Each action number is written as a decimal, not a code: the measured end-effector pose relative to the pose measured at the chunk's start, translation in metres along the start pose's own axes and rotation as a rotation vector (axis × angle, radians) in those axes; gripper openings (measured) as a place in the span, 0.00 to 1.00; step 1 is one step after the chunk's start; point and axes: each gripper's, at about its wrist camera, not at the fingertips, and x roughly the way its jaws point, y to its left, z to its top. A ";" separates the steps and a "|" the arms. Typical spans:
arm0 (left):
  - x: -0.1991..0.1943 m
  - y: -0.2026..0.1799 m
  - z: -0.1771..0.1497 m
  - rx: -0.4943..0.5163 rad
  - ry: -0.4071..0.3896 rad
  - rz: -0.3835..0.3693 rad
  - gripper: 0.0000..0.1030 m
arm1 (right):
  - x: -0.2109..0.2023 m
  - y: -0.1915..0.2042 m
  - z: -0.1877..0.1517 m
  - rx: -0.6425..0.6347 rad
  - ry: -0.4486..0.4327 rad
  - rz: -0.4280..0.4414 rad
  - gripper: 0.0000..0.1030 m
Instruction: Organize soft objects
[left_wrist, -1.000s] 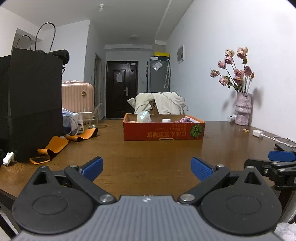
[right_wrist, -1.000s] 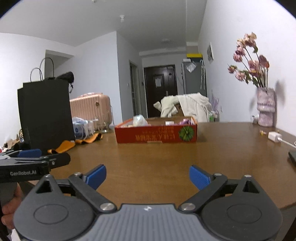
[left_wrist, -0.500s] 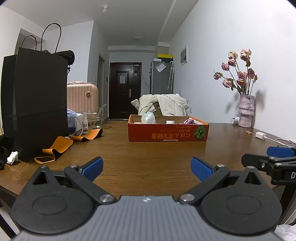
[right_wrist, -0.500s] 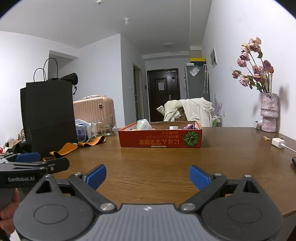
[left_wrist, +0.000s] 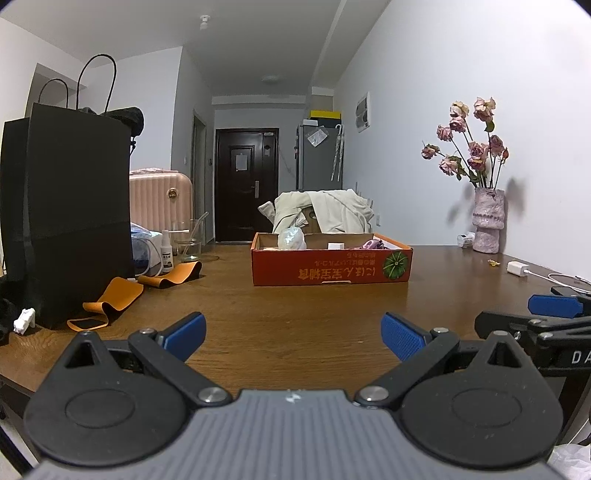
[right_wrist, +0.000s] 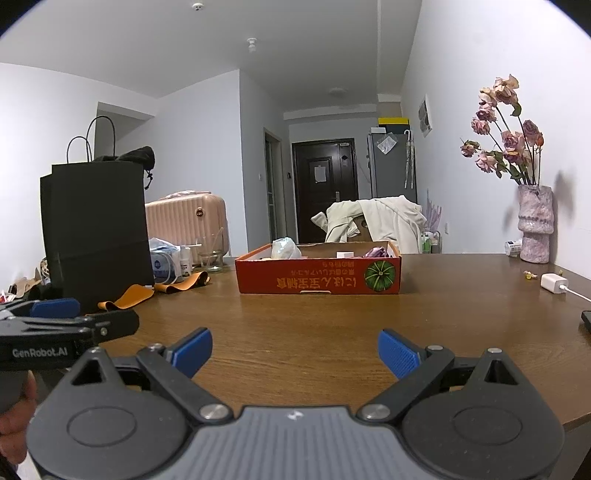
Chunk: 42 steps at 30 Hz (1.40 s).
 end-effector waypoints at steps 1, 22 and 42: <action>0.000 0.000 0.000 0.000 -0.002 -0.002 1.00 | 0.000 0.000 0.000 -0.001 0.000 0.000 0.94; -0.007 -0.003 0.002 0.008 -0.023 -0.009 1.00 | -0.007 0.003 0.001 -0.011 -0.022 0.005 0.94; -0.019 -0.007 0.006 0.007 -0.085 -0.026 1.00 | -0.014 0.005 0.002 -0.027 -0.065 0.003 0.95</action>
